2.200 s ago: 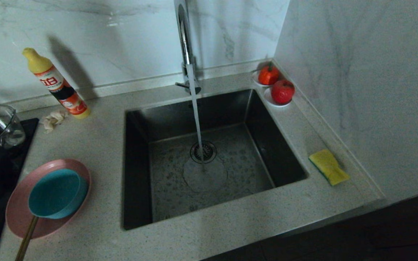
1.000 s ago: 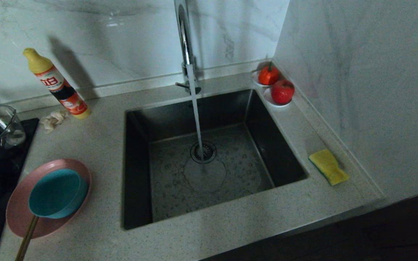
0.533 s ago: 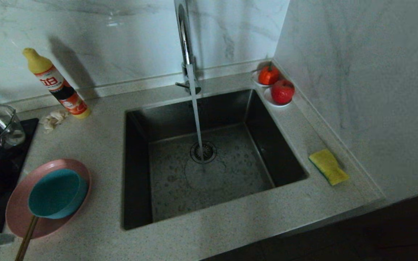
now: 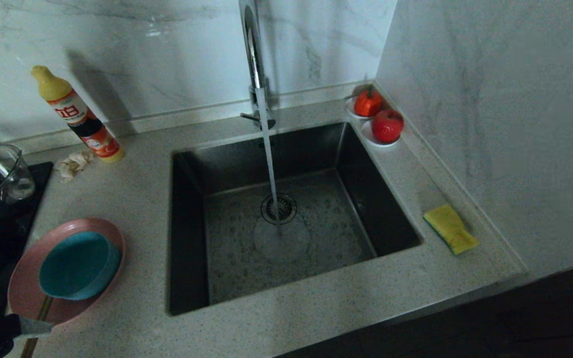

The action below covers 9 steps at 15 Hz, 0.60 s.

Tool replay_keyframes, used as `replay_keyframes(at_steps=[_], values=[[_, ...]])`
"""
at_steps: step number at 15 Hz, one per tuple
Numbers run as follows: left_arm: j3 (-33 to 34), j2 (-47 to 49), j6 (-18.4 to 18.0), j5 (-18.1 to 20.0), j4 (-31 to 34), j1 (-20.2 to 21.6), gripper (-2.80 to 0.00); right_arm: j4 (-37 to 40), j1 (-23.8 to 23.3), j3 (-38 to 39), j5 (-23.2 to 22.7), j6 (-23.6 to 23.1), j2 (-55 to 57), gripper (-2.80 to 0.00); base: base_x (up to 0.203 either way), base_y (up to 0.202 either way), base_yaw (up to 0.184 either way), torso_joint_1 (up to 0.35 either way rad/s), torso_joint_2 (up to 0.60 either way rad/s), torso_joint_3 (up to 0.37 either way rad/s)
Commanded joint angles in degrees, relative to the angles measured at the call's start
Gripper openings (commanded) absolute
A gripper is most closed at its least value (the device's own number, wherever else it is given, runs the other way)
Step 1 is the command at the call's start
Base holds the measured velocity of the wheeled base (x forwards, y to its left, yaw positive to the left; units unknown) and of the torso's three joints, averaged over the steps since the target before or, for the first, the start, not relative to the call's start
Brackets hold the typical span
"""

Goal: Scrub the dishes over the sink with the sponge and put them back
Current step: Rinse the chopsticks

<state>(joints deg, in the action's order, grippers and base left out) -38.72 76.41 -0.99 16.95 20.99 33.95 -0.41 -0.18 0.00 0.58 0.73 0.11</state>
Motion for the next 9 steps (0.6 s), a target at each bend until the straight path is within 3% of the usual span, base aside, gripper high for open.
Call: replay_keyframes(at_steps=[1, 9], values=[[0.0, 2.2, -0.1, -0.2, 0.2, 0.1, 0.00, 0.0, 0.0, 0.0, 0.0, 0.0, 0.0, -2.80, 0.000, 0.000, 0.000, 0.000, 0.00, 0.000], [-1.2, 8.5, -0.1, 0.1, 0.3, -0.2, 0.00, 0.0, 0.0, 0.0, 0.0, 0.0, 0.0, -2.80, 0.000, 0.000, 0.000, 0.000, 0.00, 0.000]])
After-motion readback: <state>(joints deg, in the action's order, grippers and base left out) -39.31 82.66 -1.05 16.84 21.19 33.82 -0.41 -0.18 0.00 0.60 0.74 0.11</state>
